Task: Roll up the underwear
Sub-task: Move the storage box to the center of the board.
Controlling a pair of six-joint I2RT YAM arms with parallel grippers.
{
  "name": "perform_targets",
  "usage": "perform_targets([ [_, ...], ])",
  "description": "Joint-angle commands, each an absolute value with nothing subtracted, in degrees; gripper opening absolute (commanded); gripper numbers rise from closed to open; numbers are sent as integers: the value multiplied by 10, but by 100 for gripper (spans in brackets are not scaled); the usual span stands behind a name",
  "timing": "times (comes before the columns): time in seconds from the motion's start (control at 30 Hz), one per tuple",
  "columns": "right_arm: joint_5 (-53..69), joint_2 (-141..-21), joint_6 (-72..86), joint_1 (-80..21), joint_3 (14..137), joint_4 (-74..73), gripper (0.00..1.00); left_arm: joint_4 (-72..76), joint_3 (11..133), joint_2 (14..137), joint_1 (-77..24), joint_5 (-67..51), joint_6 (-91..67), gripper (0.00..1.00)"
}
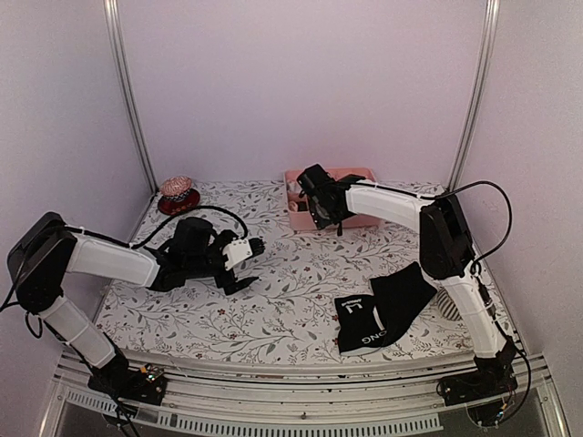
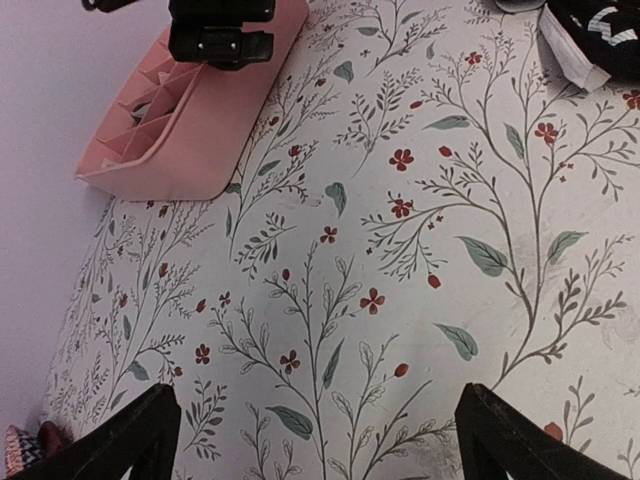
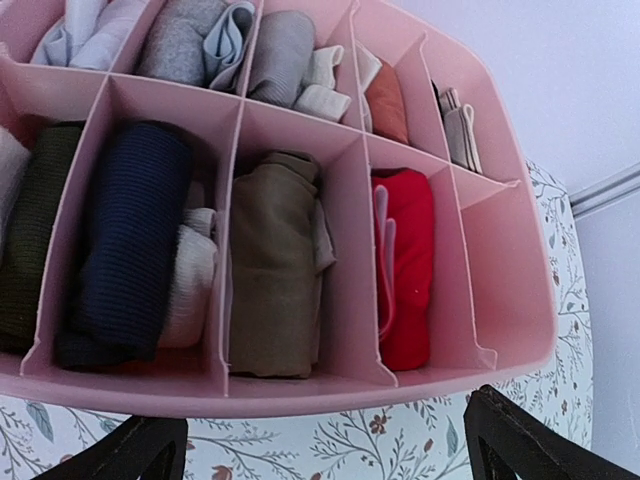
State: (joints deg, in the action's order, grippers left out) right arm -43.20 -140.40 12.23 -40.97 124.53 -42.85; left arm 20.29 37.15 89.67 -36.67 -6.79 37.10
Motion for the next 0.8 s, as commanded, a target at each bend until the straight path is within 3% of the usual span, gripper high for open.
perform_targets([
  [0.0, -431, -1438, 82, -410, 1282, -360, 99, 200, 383, 904, -362, -69, 374, 99],
  [0.2, -436, -1431, 78, -410, 1290, -350, 99, 200, 383, 907, -362, -65, 376, 99],
  [0.37, -398, -1342, 98, -429, 1233, -399, 99, 201, 381, 904, -362, -68, 378, 99],
  [0.57, -345, -1140, 152, -479, 1001, -427, 99, 200, 381, 904, -363, -70, 380, 99],
  [0.77, -348, -1016, 267, -497, 780, -436, 99, 199, 383, 908, -364, -66, 378, 98],
])
